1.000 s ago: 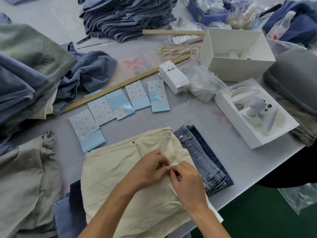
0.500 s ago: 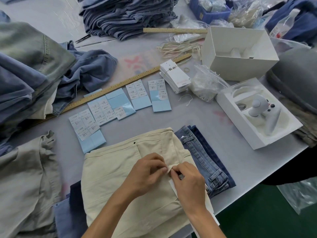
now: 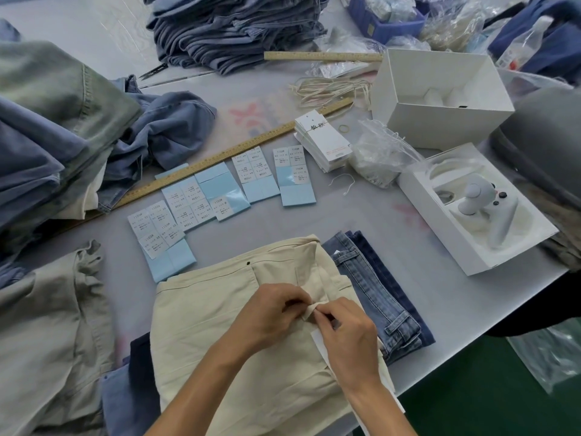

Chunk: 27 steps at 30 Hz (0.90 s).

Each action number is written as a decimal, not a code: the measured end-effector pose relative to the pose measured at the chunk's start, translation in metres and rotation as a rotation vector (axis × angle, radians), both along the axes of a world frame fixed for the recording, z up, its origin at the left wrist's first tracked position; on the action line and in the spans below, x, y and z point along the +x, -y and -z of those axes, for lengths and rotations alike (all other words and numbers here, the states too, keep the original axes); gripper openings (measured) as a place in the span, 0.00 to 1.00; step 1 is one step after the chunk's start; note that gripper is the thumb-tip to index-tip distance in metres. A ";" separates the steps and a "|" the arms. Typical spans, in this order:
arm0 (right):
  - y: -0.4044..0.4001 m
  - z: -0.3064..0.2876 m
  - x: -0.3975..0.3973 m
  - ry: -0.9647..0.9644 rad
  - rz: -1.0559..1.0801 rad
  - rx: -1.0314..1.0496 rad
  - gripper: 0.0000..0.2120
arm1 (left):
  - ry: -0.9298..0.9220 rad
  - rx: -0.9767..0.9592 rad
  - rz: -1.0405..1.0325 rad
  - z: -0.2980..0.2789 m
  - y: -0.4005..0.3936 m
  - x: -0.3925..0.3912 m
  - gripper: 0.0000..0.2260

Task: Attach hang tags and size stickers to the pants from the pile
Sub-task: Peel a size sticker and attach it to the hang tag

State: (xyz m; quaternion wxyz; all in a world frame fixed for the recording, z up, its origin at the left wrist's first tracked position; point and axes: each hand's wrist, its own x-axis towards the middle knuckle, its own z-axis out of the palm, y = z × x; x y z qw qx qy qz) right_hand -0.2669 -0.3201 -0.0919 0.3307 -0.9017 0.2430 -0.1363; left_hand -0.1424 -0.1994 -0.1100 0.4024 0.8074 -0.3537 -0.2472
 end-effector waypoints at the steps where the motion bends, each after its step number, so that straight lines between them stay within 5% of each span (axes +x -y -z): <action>1: 0.000 -0.002 0.001 -0.021 0.004 0.016 0.06 | 0.019 -0.001 0.001 0.001 0.000 -0.001 0.08; 8: 0.016 -0.023 0.003 -0.158 0.024 0.271 0.02 | 0.037 -0.033 -0.033 0.002 -0.002 -0.008 0.04; 15: 0.033 -0.034 0.004 0.130 0.192 0.668 0.07 | 0.057 -0.046 -0.099 0.007 -0.005 -0.016 0.04; 18: 0.047 -0.035 -0.006 0.166 0.292 0.651 0.07 | 0.055 -0.058 -0.130 0.009 -0.005 -0.020 0.03; 27: 0.079 -0.039 -0.047 -0.525 -0.253 0.268 0.13 | -0.012 -0.044 -0.195 0.010 -0.001 -0.019 0.04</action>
